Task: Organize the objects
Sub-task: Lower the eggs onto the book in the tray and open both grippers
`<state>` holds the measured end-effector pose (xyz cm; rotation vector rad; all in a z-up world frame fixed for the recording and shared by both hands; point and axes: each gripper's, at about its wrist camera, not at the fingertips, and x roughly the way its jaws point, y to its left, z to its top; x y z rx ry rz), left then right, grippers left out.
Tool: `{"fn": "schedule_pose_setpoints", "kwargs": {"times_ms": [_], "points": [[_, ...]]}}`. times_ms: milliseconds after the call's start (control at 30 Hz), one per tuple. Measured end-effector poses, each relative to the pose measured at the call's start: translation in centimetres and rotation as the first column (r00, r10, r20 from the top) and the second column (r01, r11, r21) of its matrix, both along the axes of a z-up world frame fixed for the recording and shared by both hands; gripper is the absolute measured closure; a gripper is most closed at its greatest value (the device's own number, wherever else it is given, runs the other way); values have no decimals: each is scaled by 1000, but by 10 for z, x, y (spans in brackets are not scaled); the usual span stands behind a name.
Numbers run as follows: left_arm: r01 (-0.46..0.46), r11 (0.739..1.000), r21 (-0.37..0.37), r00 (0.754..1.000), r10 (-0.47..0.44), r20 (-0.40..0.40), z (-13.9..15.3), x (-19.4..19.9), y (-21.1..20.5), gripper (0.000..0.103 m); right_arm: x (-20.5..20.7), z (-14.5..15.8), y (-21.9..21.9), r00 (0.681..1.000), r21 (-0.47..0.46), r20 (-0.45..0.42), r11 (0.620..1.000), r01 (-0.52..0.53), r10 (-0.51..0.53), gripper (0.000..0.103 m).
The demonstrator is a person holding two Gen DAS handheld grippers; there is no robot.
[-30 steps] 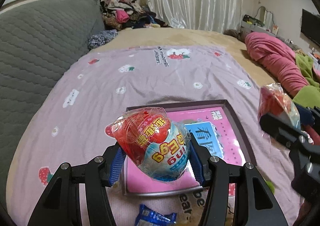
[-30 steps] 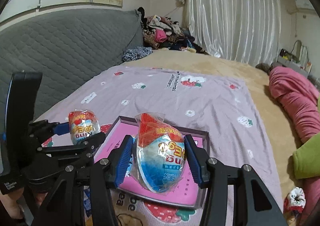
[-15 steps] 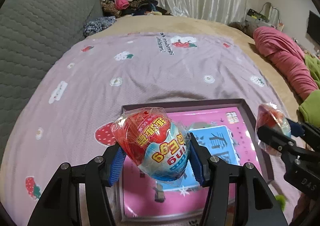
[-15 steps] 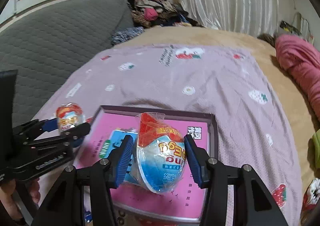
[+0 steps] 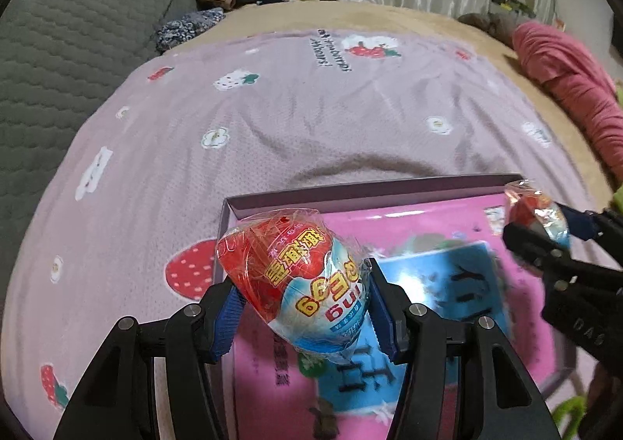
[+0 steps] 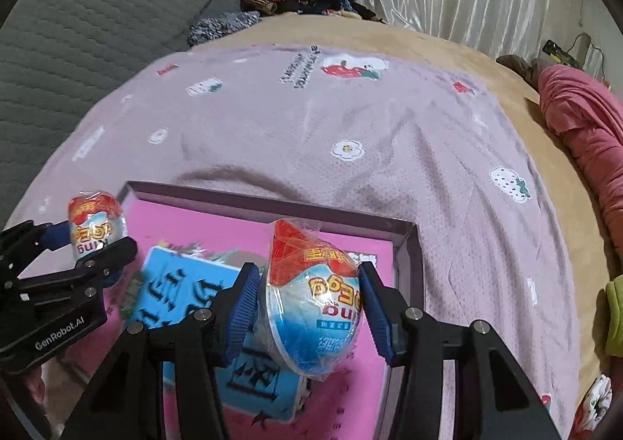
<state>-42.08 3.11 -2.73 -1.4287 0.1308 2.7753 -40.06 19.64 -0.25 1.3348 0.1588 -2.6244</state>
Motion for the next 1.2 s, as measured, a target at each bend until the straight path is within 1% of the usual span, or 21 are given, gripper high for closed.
{"fn": "schedule_pose_setpoints", "kwargs": {"times_ms": [100,167,333,433,500,567,600,633,700,733,767,833,967,1067,1100,1133,1200], "points": [[-2,1000,-27,1000,2,-3,-6,-5,3,44,-13,-11,1,1000,33,27,999,5,-6,51],[-5,999,-36,1000,5,2,-12,-7,3,44,-23,-19,4,998,24,56,1000,20,-21,51],[-19,1000,-24,1000,19,16,-23,-15,-2,43,-30,-31,8,997,13,72,999,32,-33,50],[-16,999,-43,999,18,32,-30,-16,-1,43,-31,-35,9,997,8,71,999,35,-35,50],[-23,999,-46,999,25,29,-31,-15,-4,43,-32,-35,12,996,-4,72,999,47,-47,50],[-33,999,-43,999,34,17,-29,-13,-8,42,-32,-37,15,994,-27,93,998,54,-52,50],[-39,999,-31,999,40,24,-28,-13,-11,40,-31,-37,15,994,-26,99,998,55,-52,50],[-42,999,-11,998,42,36,-27,-13,-13,32,-29,-37,15,994,-19,98,998,53,-51,49],[-47,999,-4,999,47,23,-22,-10,-15,23,-25,-34,16,995,-6,88,999,53,-52,45],[-47,999,-8,999,47,6,-17,-8,-15,23,-23,-30,18,995,-14,81,998,54,-53,42],[-49,999,-10,999,49,6,-15,-7,-16,23,-21,-28,19,996,-22,77,998,57,-55,37],[-48,999,-2,999,48,20,-11,-4,-17,22,-17,-20,23,996,-38,73,998,59,-57,36],[-30,999,18,1000,29,7,4,8,-19,22,-5,-1,25,997,-45,48,997,55,-52,35],[-24,998,63,1000,24,0,22,19,-23,21,9,17,25,999,-56,30,998,42,-40,29],[-19,997,71,1000,19,-1,28,24,-23,19,15,24,24,999,-54,20,998,40,-39,28],[-15,997,77,1000,16,-6,35,31,-24,18,22,30,24,999,-56,12,998,37,-36,27],[-9,998,61,1000,10,-29,49,43,-24,18,34,44,22,1000,-63,-5,998,22,-22,25]]}}
